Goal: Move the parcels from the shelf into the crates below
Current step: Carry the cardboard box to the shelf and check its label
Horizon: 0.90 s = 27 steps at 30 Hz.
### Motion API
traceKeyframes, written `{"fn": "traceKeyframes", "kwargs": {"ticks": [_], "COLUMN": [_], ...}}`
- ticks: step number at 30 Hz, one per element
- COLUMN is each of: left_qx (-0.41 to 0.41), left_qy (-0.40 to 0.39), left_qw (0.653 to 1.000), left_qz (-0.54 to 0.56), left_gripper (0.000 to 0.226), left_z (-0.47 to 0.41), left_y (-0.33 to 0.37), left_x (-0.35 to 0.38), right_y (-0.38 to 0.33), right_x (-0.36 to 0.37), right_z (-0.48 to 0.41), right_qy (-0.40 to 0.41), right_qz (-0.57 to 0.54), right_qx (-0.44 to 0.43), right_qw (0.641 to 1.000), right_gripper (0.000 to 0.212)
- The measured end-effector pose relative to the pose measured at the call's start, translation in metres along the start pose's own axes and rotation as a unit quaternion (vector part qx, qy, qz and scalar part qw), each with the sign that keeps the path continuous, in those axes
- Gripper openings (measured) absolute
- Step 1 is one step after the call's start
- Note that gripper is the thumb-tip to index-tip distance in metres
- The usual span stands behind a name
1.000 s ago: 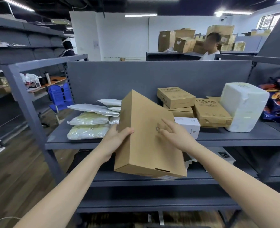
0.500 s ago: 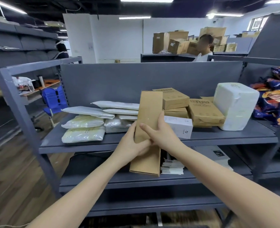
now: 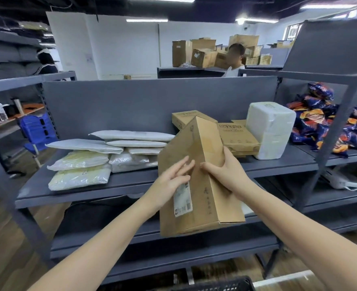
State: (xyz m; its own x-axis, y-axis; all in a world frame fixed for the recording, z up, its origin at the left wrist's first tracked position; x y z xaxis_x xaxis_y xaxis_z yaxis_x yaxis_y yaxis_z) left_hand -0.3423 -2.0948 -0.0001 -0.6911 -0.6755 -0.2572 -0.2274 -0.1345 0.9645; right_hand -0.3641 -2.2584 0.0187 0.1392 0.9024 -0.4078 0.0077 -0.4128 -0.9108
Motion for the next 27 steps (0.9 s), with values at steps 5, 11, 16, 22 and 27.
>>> {"fn": "traceKeyframes", "kwargs": {"ticks": [5, 11, 16, 22, 27], "left_qx": [0.01, -0.089, -0.078, -0.028, -0.017], "left_qy": [0.084, 0.233, 0.186, 0.197, 0.241], "left_qw": [0.994, 0.966, 0.976, 0.976, 0.968], "left_qz": [-0.068, -0.063, 0.079, 0.09, 0.067], "left_gripper": [0.061, 0.091, 0.091, 0.069, 0.069], "left_z": [-0.003, 0.011, 0.025, 0.039, 0.049], "left_y": [-0.008, -0.041, -0.056, -0.057, -0.058], "left_x": [-0.018, -0.062, -0.07, -0.072, -0.079], "right_y": [0.021, 0.033, 0.041, 0.052, 0.061], "right_x": [-0.013, -0.016, -0.007, 0.003, 0.012], "right_z": [0.004, 0.0, -0.007, -0.018, -0.021], "right_qy": [-0.018, -0.082, -0.117, -0.119, -0.12], "right_qz": [-0.106, -0.166, -0.186, -0.242, -0.193], "right_qx": [0.035, 0.005, -0.013, -0.014, 0.007], "right_qw": [0.994, 0.983, 0.976, 0.963, 0.974], "right_gripper": [0.073, 0.055, 0.062, 0.045, 0.04]}}
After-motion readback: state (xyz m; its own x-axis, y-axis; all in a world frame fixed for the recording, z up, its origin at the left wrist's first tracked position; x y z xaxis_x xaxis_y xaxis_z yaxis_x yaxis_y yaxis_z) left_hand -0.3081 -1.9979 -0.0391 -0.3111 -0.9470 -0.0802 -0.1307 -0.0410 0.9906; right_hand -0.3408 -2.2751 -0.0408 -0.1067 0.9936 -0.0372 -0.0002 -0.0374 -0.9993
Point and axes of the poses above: each hand's wrist, its own z-axis away from the middle knuckle, its own x-axis out of the palm, y = z × x, the point moved 4 cm from there along -z, towards the middle knuckle, and after that the axes turned 11 degrees about -y, right-handed, at the moved point
